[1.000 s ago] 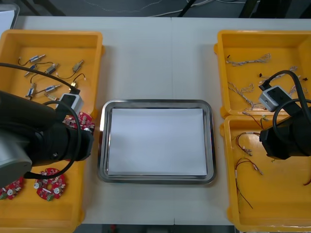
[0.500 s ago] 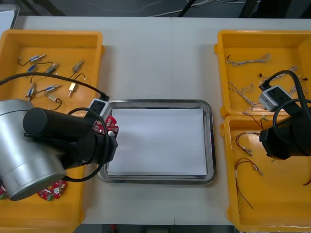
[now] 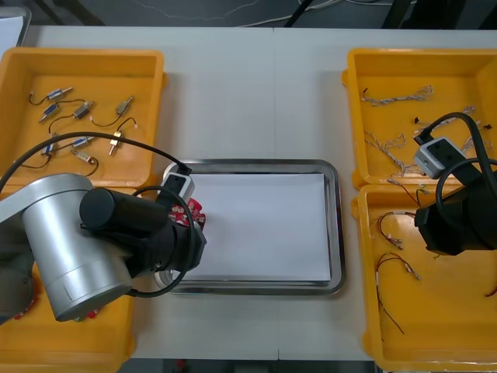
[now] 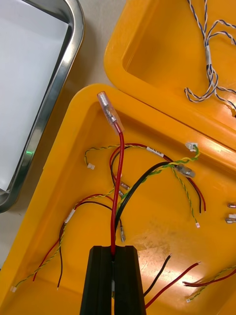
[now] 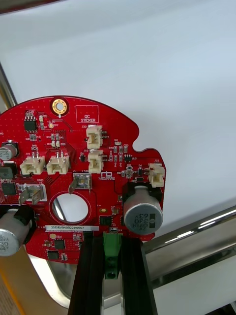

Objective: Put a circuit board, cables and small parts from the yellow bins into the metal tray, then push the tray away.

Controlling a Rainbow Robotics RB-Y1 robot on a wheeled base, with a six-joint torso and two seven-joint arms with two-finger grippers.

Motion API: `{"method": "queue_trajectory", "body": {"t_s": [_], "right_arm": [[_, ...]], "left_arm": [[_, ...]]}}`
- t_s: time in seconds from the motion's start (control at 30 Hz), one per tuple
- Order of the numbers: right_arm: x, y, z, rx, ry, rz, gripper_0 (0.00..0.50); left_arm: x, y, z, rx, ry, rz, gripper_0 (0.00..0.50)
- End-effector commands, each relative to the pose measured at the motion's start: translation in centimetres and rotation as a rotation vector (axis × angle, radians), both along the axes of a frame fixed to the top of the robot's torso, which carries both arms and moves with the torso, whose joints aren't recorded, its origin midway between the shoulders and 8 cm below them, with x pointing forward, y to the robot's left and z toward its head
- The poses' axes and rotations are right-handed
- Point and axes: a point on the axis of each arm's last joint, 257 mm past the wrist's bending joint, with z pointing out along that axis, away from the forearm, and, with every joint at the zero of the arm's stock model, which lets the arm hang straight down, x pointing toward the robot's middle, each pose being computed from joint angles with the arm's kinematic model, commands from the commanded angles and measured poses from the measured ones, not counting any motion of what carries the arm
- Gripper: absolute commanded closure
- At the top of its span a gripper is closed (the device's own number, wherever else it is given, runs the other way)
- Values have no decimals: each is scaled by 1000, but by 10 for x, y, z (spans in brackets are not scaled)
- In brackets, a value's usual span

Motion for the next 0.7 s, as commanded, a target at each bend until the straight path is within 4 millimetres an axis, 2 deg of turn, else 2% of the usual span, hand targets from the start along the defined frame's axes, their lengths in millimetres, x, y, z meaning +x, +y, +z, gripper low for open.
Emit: {"method": "queue_trajectory", "body": {"t_s": [0.03, 0.27, 0.7], "right_arm": [[3, -4, 9, -52, -22, 40, 500], [3, -4, 9, -52, -22, 40, 500], [3, -4, 9, -52, -22, 40, 500]], "left_arm": [[-4, -26, 7, -61, 3, 3, 500], [-13, -39, -2, -86, 32, -13, 500], [-12, -52, -17, -89, 62, -17, 500]]}}
